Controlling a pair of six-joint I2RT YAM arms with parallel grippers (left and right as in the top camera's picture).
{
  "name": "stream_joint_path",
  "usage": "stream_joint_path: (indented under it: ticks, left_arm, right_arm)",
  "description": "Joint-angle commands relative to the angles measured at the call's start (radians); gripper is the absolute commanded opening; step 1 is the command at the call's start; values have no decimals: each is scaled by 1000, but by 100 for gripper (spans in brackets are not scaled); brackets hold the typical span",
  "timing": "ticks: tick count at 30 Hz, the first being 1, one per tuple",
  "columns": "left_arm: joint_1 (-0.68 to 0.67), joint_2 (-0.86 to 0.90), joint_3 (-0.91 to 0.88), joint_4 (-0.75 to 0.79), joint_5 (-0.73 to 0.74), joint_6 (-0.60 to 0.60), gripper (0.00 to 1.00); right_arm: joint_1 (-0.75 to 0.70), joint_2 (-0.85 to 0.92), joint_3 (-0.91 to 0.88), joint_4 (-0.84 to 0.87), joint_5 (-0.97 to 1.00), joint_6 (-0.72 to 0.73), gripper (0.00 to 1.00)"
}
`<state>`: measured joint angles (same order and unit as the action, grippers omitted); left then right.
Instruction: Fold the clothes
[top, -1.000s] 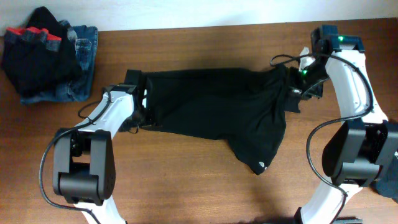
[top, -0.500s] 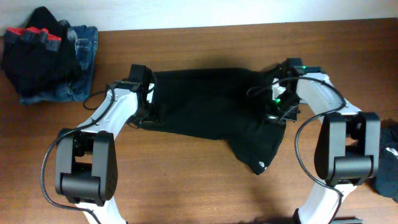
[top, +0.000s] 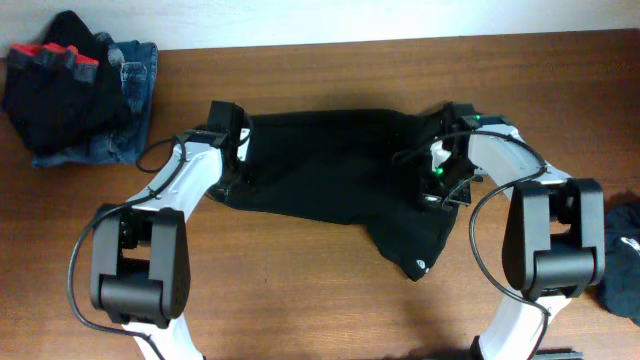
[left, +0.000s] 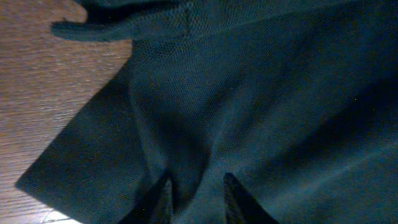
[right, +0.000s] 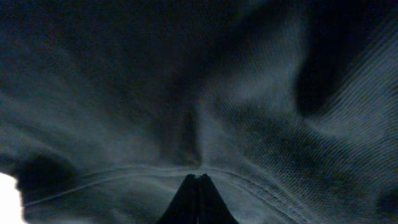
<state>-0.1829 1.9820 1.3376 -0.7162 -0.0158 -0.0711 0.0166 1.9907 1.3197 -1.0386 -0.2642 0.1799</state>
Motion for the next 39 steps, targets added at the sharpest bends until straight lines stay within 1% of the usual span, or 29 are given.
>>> stream_joint_path:
  ticks: [1, 4, 11, 13, 14, 16, 17, 18, 20, 23, 26, 32, 39]
  left_arm:
    - [2, 36, 19, 3, -7, 6, 22]
    - [3, 53, 19, 1, -7, 6, 19]
    - [3, 74, 19, -26, -10, 6, 18]
    - [3, 74, 19, -47, -33, 5, 25]
    - [3, 74, 19, -76, -71, 5, 28]
    - [3, 74, 19, -107, -107, 4, 28]
    - [3, 74, 19, -131, -130, -5, 25]
    - [3, 74, 19, -140, -143, -25, 21]
    - [3, 74, 19, -149, -142, -51, 14]
    - [3, 75, 18, -149, -143, -59, 8]
    - [3, 77, 18, -149, -143, -59, 1]
    - [2, 80, 18, -174, -135, -79, 1]
    - [2, 80, 18, -309, -128, -167, 1]
  right_arm:
    - [5, -19, -32, 13, 14, 9, 4]
    - [5, -19, -54, 24, 13, 13, 4]
    - [5, -19, -87, 26, 14, 13, 4]
    - [5, -19, -87, 26, 14, 24, 4]
    - [5, -19, -87, 26, 15, 40, 4]
    - [5, -19, -88, 26, 15, 40, 4]
    - [5, -19, -93, 31, 15, 51, 4]
    - [4, -19, -100, 34, 20, 62, 4]
    - [3, -19, -114, 47, 65, 99, 4]
    - [3, -19, -147, 78, 130, 154, 4]
    - [3, -19, -171, 100, 131, 156, 4]
    - [-8, -19, -192, 122, 149, 204, 4]
    - [-103, -19, -192, 123, 149, 203, 4]
